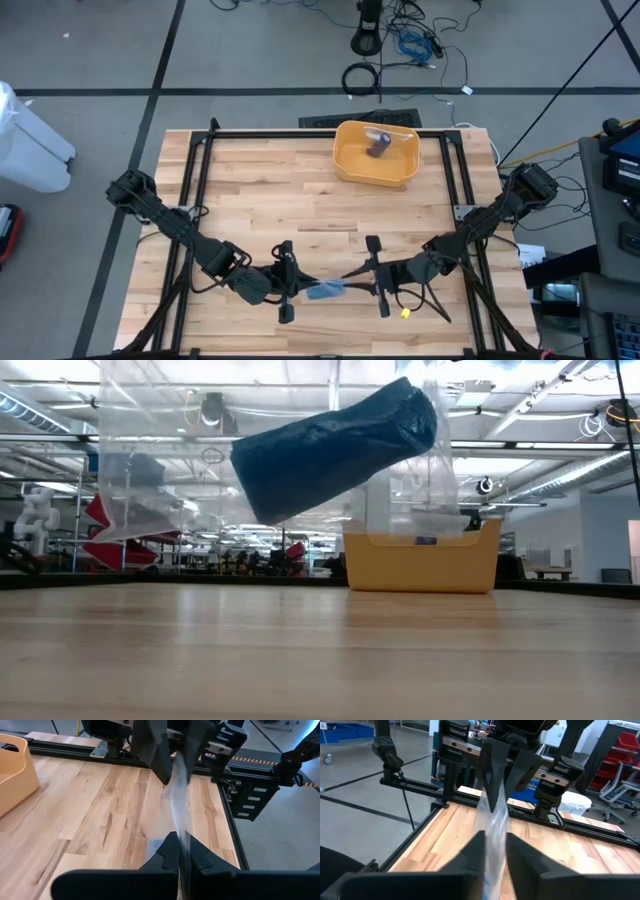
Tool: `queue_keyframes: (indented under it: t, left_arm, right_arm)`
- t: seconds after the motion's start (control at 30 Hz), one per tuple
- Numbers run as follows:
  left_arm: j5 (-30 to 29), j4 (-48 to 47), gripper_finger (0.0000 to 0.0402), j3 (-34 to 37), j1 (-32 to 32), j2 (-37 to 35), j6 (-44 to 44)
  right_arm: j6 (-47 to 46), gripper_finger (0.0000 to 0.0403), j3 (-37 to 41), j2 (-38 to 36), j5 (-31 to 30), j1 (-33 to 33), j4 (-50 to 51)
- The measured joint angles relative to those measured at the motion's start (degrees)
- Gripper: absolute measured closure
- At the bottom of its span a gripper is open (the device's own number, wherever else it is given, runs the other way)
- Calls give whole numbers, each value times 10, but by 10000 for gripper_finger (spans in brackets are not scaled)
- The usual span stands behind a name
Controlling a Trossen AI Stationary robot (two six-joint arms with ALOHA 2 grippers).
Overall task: Roll bandage
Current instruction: Close the transparent zip bag
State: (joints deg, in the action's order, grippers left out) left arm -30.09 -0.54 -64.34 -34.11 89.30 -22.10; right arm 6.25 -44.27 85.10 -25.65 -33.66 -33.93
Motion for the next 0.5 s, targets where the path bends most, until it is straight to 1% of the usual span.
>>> queue_keyframes:
  t: [0.07,0.13,0.3,0.37,0.5]
  left_arm:
    - [0,0,402,0,0,0,-1]
    - [11,0,402,0,0,0,-1]
    - [39,-15,399,0,1,2,1]
    - [42,-27,388,0,1,2,1]
    - [51,-38,353,0,-1,4,4]
  right_arm:
    - [0,380,0,0,0,4,0]
    - [5,395,0,0,-2,6,0]
    - [-3,402,0,0,0,6,-7]
    - [-18,402,0,0,5,6,-6]
    - [-50,402,0,0,5,6,13]
